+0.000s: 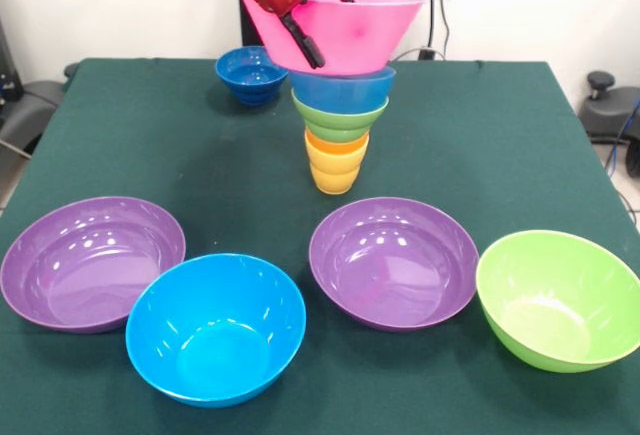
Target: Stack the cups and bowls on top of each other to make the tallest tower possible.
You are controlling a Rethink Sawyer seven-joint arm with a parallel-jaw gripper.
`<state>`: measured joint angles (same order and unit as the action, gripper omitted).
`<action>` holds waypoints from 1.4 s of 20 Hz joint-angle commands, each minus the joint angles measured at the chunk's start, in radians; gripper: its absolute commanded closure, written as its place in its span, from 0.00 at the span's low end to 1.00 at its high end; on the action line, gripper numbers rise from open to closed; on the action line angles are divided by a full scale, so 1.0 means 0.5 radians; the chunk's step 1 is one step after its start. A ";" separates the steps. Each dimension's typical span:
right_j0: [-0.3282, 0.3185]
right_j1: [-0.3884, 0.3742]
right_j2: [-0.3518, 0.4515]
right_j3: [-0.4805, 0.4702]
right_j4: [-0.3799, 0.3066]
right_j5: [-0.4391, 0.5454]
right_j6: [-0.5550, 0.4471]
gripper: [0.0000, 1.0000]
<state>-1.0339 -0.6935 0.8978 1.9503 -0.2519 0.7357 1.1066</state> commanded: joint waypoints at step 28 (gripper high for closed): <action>0.185 0.026 -0.005 0.011 0.045 -0.107 0.197 1.00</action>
<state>-0.9828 -0.6944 0.8991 1.9547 -0.2407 0.7174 1.1119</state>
